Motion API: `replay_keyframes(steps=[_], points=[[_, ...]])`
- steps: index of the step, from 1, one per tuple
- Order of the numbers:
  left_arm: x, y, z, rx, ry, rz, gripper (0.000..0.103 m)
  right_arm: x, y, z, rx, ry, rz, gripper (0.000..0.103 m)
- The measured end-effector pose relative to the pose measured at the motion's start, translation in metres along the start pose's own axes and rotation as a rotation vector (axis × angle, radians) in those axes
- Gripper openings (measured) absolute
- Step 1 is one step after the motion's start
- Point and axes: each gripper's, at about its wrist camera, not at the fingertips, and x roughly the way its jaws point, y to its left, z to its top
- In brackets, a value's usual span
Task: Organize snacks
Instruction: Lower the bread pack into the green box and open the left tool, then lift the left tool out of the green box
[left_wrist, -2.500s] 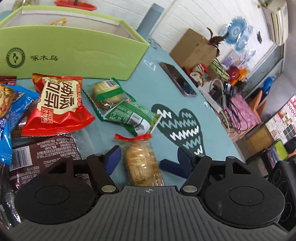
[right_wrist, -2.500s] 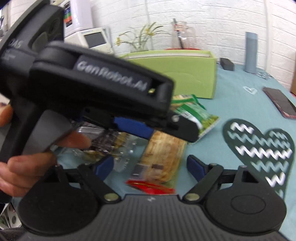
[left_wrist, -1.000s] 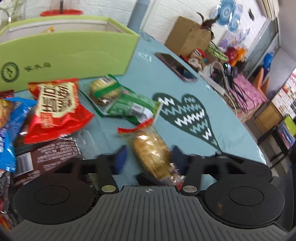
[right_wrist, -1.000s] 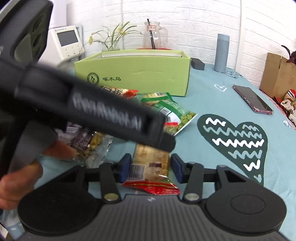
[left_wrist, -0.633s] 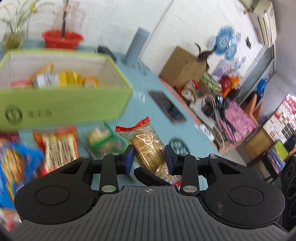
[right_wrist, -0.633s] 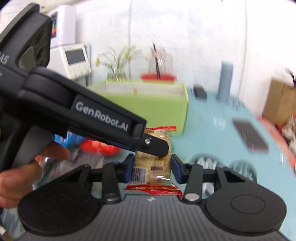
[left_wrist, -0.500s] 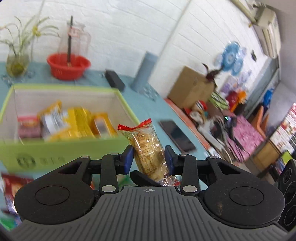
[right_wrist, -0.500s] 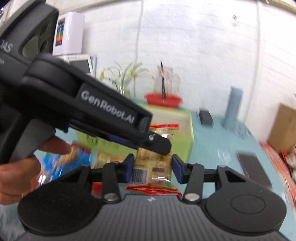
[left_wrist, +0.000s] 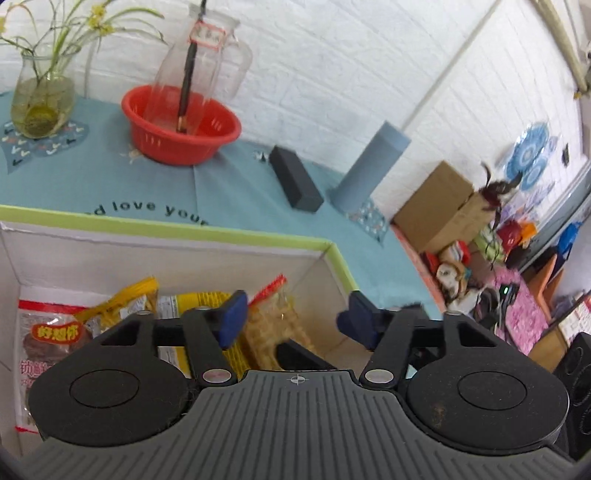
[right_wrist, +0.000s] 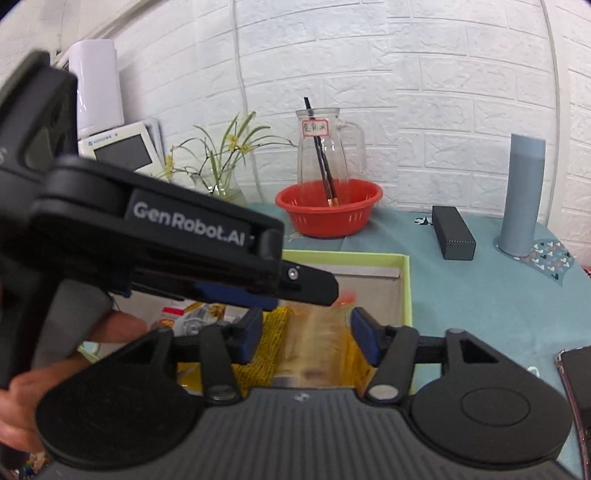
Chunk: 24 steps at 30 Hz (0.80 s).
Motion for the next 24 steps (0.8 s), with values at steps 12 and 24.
replay_keyframes(steps=[12,24], points=[[-0.176,-0.038,-0.048,0.134,-0.297,-0.026,0.070,-0.122,0.039,0.024,-0.212,-0.312,0.003,0.102],[-0.242,0.037,-0.162,0.004,-0.230,0.092,0.082,-0.146,0.115,-0.061,-0.120,-0.103,0.164,0.102]])
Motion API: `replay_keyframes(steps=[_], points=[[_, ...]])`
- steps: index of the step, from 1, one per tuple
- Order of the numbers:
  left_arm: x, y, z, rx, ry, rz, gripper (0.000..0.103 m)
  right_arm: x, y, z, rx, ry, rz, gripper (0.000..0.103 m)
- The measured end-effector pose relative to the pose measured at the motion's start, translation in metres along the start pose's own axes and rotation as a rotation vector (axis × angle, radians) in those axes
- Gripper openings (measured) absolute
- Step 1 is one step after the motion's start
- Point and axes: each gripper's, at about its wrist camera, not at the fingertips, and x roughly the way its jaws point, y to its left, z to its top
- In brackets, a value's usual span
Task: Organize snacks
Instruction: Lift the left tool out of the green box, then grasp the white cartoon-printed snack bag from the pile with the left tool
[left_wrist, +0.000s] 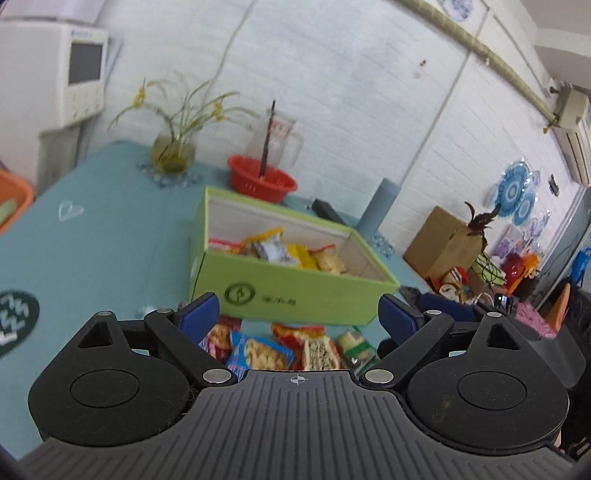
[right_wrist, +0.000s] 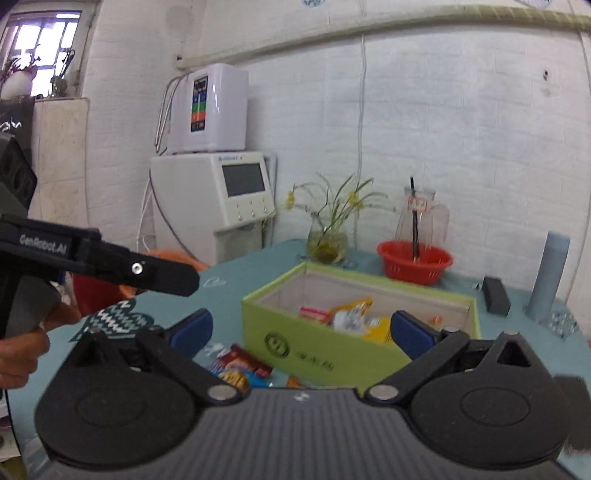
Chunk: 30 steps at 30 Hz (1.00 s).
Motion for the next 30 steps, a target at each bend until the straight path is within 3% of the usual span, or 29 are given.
replay_keyframes(steps=[3,6,8,12,17,24,27,30], points=[[0.008,0.028,-0.021,-0.089,0.077,0.025,0.077,0.006,0.018,-0.036,0.112,0.077,0.027,0.102],[0.003,0.049,-0.036,-0.145,0.095,0.061,0.076,0.009,0.033,-0.060,0.225,0.100,0.048,0.102],[-0.004,0.060,-0.041,-0.166,0.111,0.075,0.073,0.009,0.045,-0.067,0.267,0.116,0.106,0.102],[-0.021,0.073,-0.052,-0.163,0.121,0.092,0.073,0.012,0.079,-0.063,0.175,0.141,0.179,0.102],[-0.020,0.079,-0.058,-0.159,0.172,0.012,0.072,0.032,0.104,-0.069,0.131,0.199,0.223,0.102],[-0.015,0.084,-0.067,-0.205,0.220,-0.045,0.056,0.047,0.124,-0.075,0.099,0.246,0.229,0.102],[-0.023,0.081,-0.070,-0.181,0.233,-0.031,0.051,0.047,0.128,-0.075,0.098,0.251,0.271,0.102],[-0.033,0.077,-0.074,-0.147,0.239,0.003,0.054,0.044,0.135,-0.074,0.057,0.253,0.290,0.102]])
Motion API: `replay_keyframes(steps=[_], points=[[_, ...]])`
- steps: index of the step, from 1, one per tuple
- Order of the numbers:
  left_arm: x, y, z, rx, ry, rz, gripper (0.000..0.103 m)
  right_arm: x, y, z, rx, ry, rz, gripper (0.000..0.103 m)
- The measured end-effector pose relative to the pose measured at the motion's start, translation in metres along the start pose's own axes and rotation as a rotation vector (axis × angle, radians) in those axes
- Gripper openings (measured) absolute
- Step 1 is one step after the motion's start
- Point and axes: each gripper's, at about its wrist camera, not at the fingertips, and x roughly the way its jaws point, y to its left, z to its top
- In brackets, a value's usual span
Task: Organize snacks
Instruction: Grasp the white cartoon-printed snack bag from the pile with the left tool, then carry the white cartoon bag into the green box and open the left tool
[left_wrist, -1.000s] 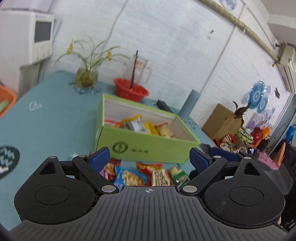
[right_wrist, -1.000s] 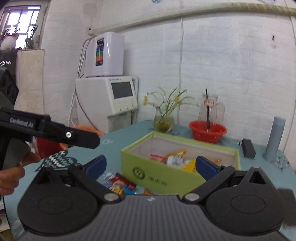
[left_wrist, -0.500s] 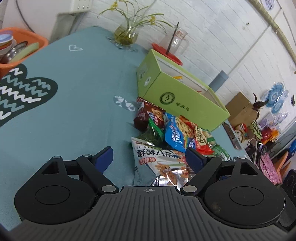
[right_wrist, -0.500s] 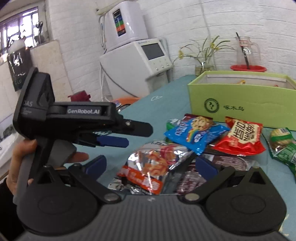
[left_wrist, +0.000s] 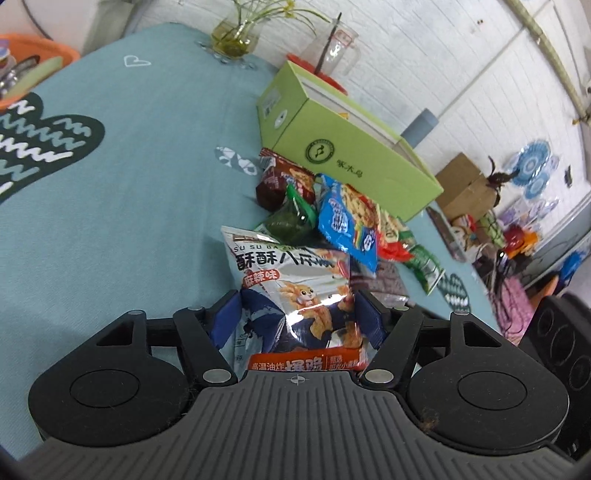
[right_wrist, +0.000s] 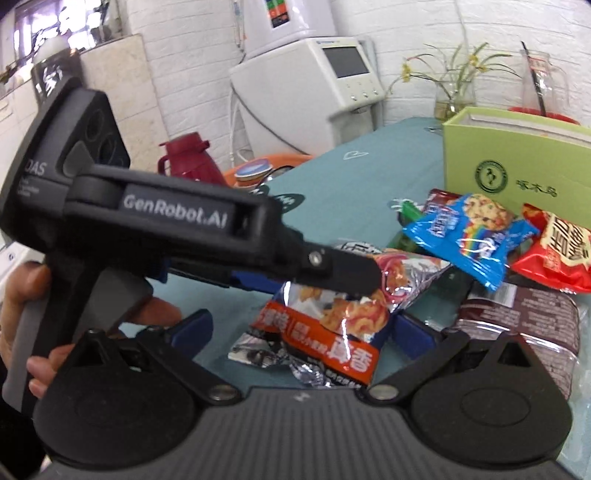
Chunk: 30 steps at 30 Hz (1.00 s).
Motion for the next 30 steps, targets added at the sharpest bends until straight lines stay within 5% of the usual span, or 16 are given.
replay_keyframes(steps=[4,8,13,16,22,30], points=[[-0.008,0.004,0.004,-0.004,-0.037,0.036,0.064,-0.004,-0.004,-0.002,0.002,0.000,-0.041,0.102],[0.001,0.013,0.005,-0.043,-0.005,-0.005,0.067,0.003,-0.006,-0.003,0.009,0.009,-0.040,0.102],[-0.002,0.019,0.002,-0.118,0.002,-0.102,0.041,0.004,-0.002,-0.002,-0.041,0.010,-0.024,0.080],[-0.008,0.006,0.017,-0.097,-0.021,-0.120,0.040,-0.008,-0.004,0.011,-0.071,-0.018,-0.020,0.077],[0.007,-0.046,0.080,0.077,-0.098,-0.078,0.042,-0.023,-0.022,0.061,-0.187,-0.128,-0.112,0.077],[0.086,-0.097,0.196,0.203,-0.113,-0.055,0.042,-0.005,-0.117,0.154,-0.180,-0.173,-0.212,0.077]])
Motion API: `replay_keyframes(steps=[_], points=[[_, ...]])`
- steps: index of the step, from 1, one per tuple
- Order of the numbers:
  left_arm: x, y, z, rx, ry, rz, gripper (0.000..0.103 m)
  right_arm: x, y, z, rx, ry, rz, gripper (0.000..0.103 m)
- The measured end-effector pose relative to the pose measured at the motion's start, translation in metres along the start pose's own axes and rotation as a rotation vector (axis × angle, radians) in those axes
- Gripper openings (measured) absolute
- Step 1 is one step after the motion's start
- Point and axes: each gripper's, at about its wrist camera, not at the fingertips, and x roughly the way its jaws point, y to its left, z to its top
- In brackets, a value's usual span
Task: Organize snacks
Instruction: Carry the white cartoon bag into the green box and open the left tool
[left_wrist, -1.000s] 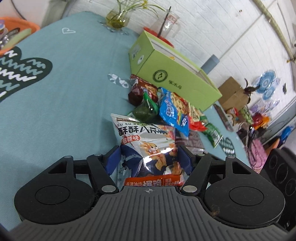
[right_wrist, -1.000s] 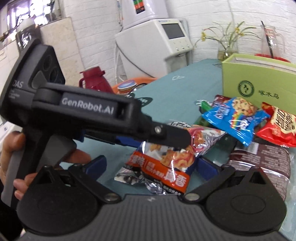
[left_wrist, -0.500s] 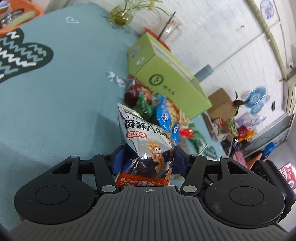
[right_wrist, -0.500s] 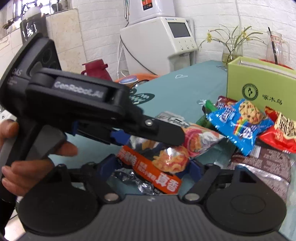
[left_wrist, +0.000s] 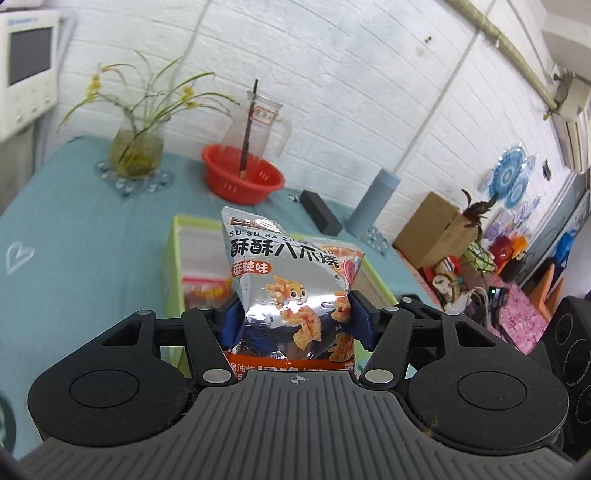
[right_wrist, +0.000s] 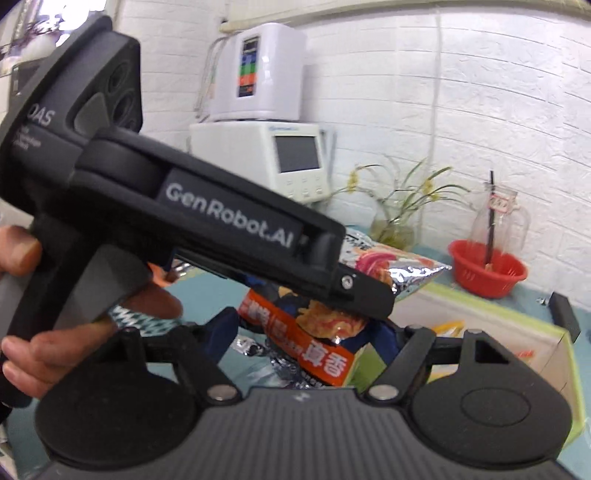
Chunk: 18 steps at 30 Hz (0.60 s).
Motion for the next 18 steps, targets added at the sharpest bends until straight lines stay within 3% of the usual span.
replay_keyframes(steps=[6,12,13,16,18], points=[[0.071,0.025,0.028,-0.035,0.078,0.047,0.042,0.059,-0.060,0.007,0.080,0.098,0.029,0.077],[0.110,0.045,0.020,-0.003,0.112,0.115,0.043,0.105,-0.077,-0.010,0.102,0.180,0.047,0.078],[0.111,0.043,0.018,0.023,0.108,0.114,0.044,0.109,-0.078,-0.010,0.102,0.189,0.045,0.084],[0.108,0.034,0.016,0.060,0.092,0.131,0.066,0.110,-0.083,-0.018,0.131,0.190,0.044,0.087],[0.096,0.029,0.017,0.065,0.055,0.118,0.068,0.096,-0.081,-0.015,0.128,0.160,0.028,0.091]])
